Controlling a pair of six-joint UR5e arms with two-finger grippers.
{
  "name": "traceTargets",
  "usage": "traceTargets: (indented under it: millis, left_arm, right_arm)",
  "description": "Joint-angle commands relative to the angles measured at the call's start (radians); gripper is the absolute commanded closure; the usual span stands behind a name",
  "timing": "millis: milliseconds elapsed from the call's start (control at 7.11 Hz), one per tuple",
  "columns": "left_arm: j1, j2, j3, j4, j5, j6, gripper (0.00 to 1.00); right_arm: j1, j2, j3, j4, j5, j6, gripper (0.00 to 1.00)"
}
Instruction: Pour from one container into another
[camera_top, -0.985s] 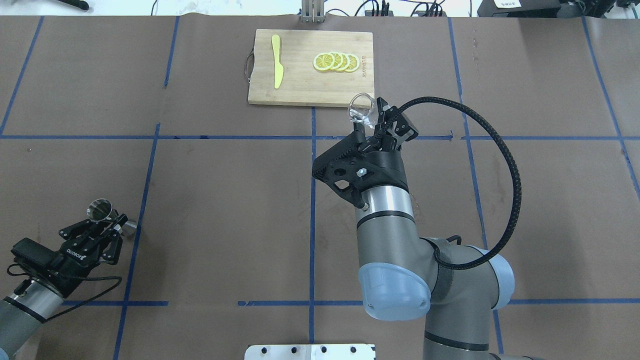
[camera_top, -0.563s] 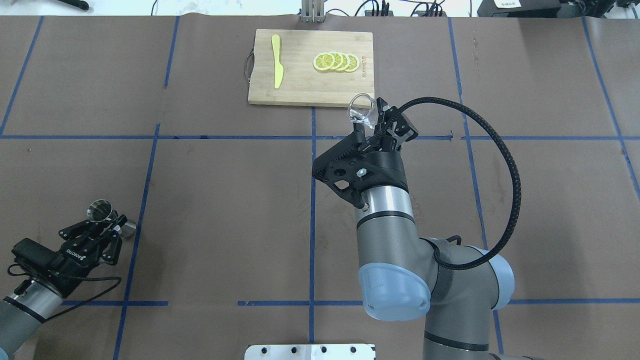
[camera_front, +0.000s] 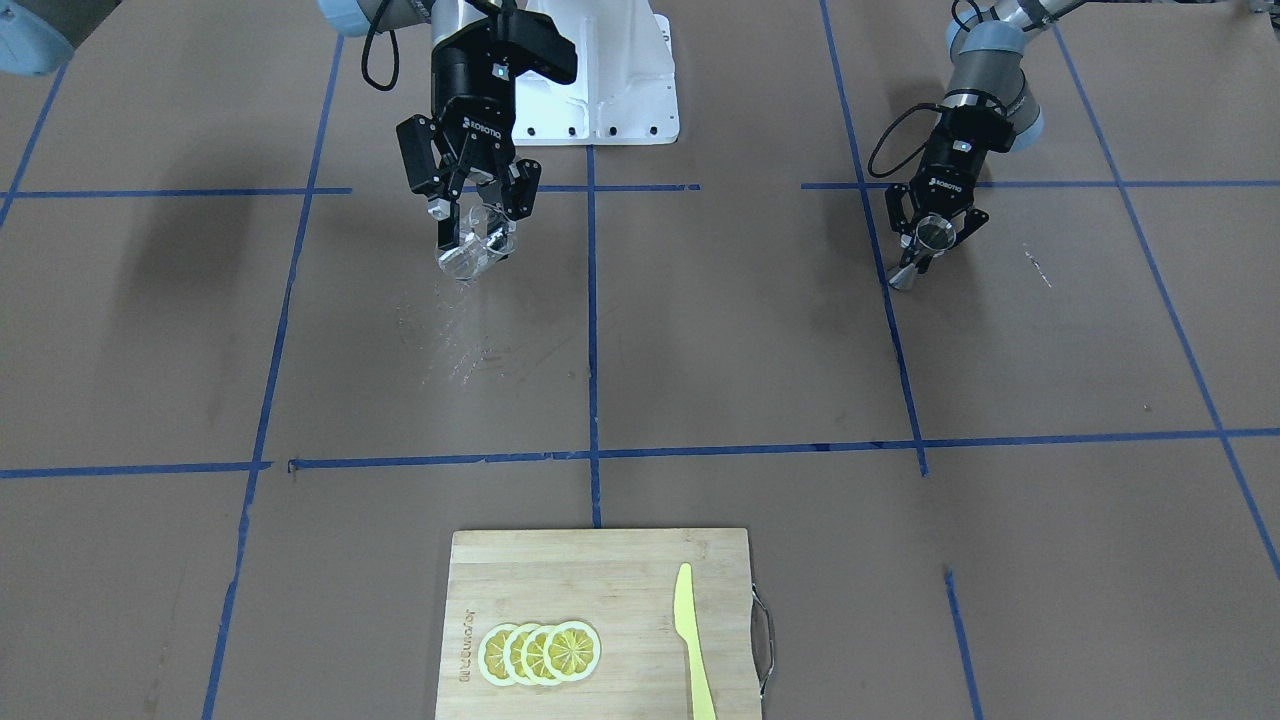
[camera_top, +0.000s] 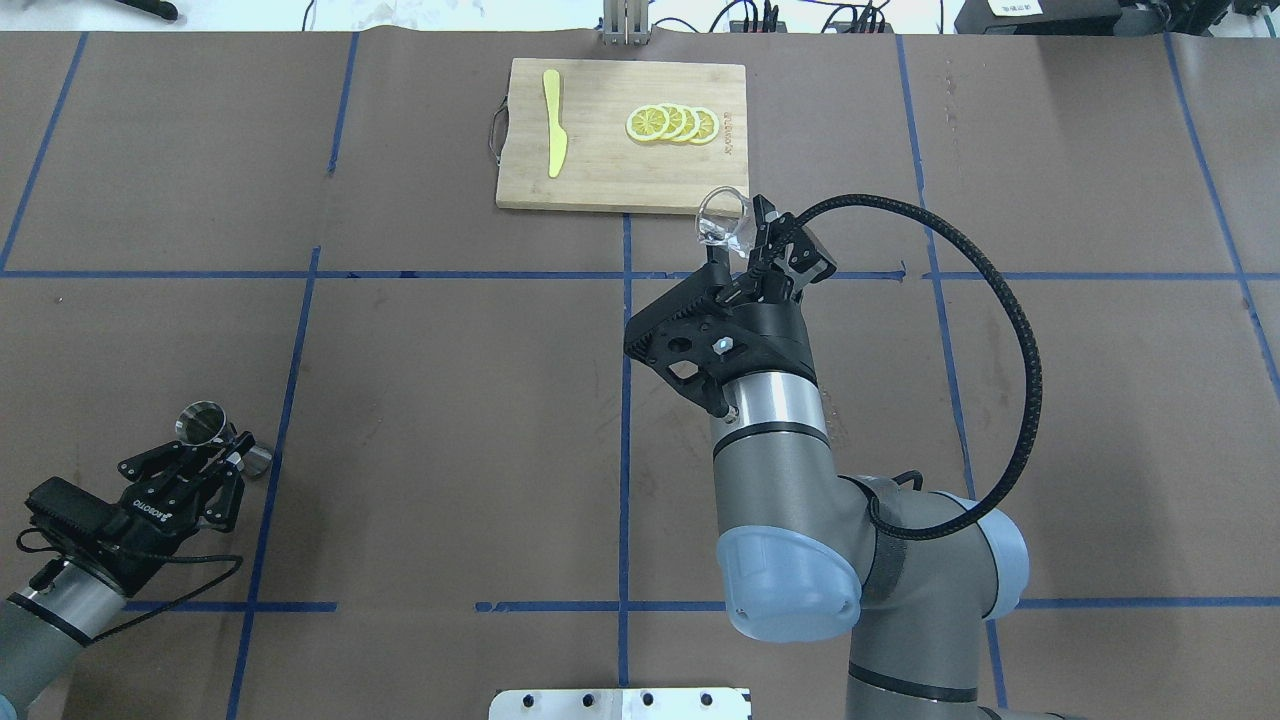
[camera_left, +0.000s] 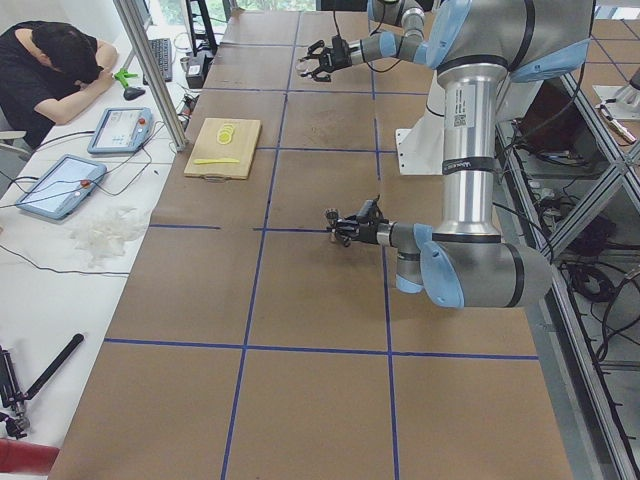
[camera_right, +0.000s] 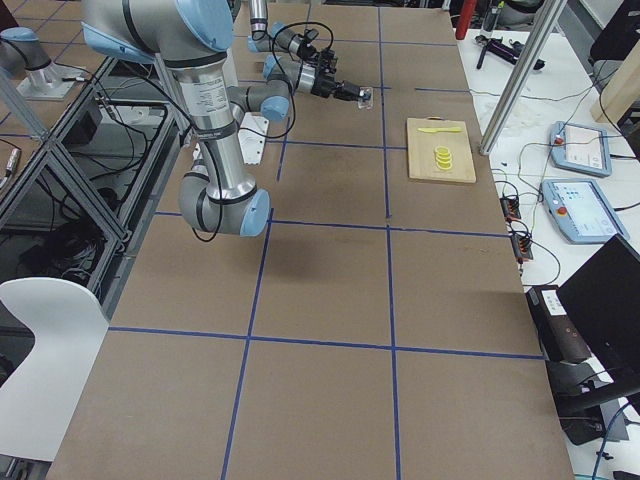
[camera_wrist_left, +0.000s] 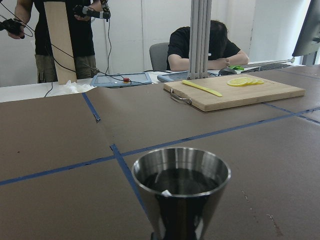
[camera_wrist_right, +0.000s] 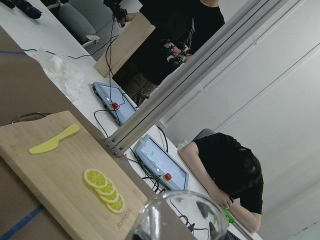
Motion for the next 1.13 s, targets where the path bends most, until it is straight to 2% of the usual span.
traceTargets:
  millis: [0,422,985]
  left_arm:
    - [0.0,-0.003,0.001,0.0,0.0,-0.001,0.99]
    - [0.0,-0.004,0.001,0.0,0.0,-0.001,0.97]
    - [0.0,-0.006,0.003,0.0,0.0,-0.001,0.88]
  right_arm:
    - [0.0,0.0,0.0,0.0,0.0,0.0,1.0]
    - [0.0,0.0,0.0,0.0,0.0,0.0,1.0]
    - [0.0,0.0,0.0,0.0,0.0,0.0,1.0]
